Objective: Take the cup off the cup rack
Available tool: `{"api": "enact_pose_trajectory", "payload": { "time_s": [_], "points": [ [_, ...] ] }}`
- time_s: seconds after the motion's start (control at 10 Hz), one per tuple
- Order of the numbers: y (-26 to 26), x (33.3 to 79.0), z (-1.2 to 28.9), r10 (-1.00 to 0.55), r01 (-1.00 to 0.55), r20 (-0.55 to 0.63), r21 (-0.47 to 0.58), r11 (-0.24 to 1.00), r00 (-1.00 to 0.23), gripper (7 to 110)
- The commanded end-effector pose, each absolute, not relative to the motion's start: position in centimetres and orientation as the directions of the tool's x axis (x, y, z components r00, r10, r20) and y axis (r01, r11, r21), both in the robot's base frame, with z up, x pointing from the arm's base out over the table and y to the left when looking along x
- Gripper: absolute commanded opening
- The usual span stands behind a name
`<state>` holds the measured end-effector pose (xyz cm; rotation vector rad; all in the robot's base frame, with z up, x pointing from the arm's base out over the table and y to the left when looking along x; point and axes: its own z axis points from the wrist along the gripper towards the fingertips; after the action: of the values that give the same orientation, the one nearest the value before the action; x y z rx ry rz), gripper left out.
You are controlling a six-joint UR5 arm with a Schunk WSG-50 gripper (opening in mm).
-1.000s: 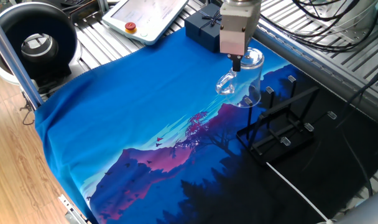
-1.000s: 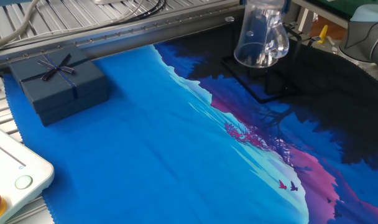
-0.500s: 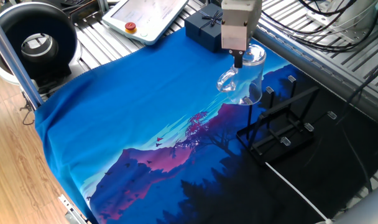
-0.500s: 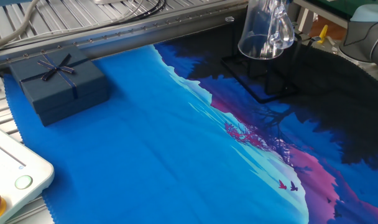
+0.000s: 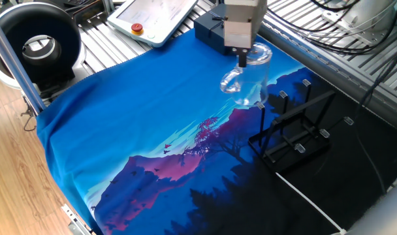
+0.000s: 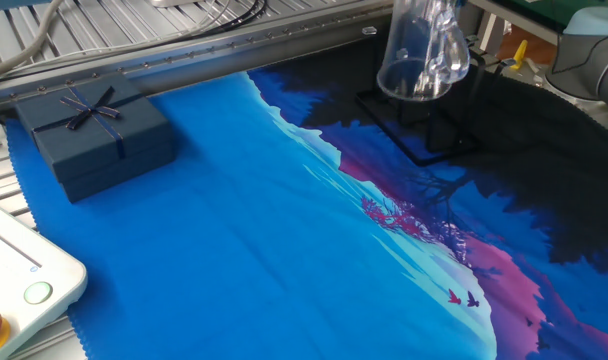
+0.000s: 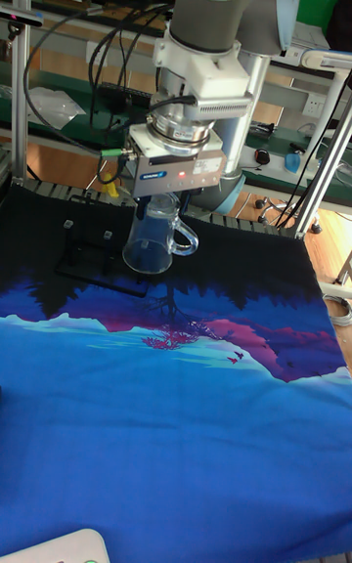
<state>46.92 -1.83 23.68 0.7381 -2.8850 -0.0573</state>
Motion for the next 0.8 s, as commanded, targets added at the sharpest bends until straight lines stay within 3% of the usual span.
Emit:
{"api": "enact_pose_trajectory", "payload": {
  "time_s": [0.0, 0.7],
  "points": [
    [-0.1, 49.6, 22.7, -0.479, -0.472, 0.113, 0.086, 0.878, -0.870, 66],
    [2.7, 51.5, 20.1, -0.456, -0.452, 0.064, 0.067, 0.889, -0.888, 66]
  ]
}}
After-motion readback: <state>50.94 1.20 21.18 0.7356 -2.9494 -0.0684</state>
